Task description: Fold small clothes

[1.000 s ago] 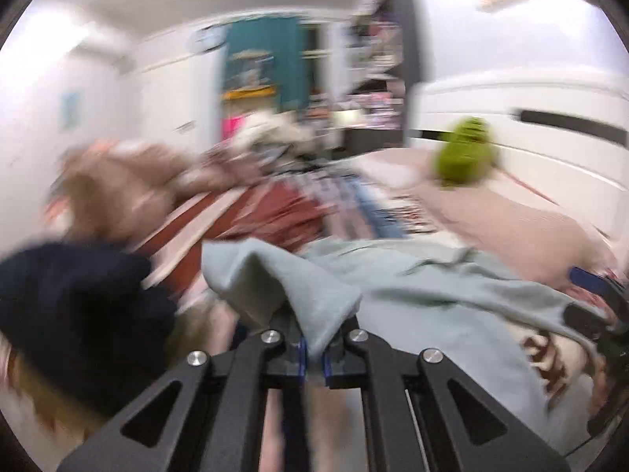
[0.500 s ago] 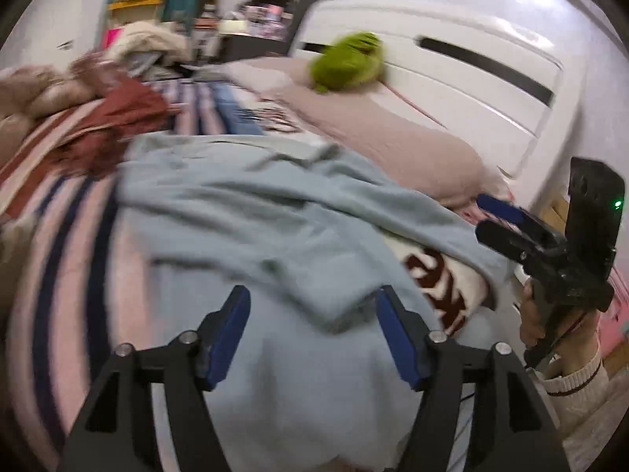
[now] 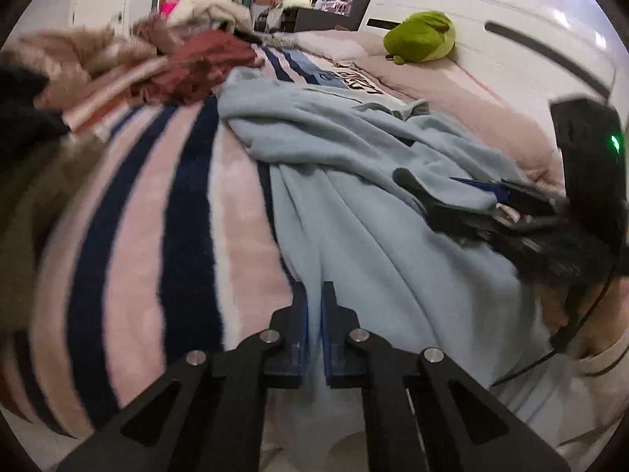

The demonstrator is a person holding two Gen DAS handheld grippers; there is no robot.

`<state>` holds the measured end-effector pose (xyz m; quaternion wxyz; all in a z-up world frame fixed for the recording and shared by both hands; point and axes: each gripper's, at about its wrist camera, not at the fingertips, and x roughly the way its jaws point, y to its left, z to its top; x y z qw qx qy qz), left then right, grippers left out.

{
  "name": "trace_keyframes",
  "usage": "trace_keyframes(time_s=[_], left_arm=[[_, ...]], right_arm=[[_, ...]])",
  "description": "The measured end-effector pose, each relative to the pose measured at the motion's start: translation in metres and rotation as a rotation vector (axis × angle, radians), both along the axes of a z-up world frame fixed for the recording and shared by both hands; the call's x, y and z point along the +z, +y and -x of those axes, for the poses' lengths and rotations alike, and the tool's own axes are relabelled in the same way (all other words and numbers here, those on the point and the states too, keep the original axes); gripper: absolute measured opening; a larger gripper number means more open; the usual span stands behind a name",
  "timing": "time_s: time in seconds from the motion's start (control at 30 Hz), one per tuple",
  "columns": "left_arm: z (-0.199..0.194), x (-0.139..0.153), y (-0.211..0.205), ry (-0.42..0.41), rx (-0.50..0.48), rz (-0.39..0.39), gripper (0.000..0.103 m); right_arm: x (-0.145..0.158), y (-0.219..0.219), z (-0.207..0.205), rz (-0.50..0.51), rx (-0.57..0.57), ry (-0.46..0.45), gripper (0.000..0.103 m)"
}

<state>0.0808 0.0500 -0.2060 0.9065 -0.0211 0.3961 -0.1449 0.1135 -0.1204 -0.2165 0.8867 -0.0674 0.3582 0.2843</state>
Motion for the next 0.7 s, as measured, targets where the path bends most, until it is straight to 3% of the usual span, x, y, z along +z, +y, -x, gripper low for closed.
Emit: trace_keyframes(time_s=[0.03,0.1,0.17,0.27,0.33,0.43,0.6,0.7], left_arm=[[0.006,0.005,0.006,-0.023,0.032,-0.011,0.003],[0.014,0.010,0.018,-0.030,0.076,-0.020,0.003],[0.023,0.007,0.029,-0.023,0.120,-0.081,0.003],[0.029,0.000,0.035,0.010,0.113,-0.021,0.004],[0.030,0.004,0.032,0.003,0.091,-0.031,0.004],[0.023,0.013,0.035,-0.013,0.082,0.004,0.017],[-0.004,0.027,0.025,-0.044,0.041,-0.027,0.024],[-0.026,0.025,0.014,-0.031,-0.004,-0.028,0.040]], right_arm=[[-0.002,0.001,-0.002,0.035,-0.024,0.002,0.036],[-0.002,-0.004,-0.004,0.082,-0.085,-0.005,0.007],[0.002,-0.029,-0.004,0.022,-0.140,0.028,0.007],[0.008,-0.055,0.002,-0.037,-0.201,0.051,0.006],[0.012,-0.072,0.010,-0.062,-0.238,0.059,0.004],[0.017,-0.095,0.025,-0.164,-0.272,0.080,0.004],[0.024,-0.129,0.049,-0.288,-0.346,0.100,0.004],[0.020,-0.136,0.059,-0.338,-0.320,0.131,0.005]])
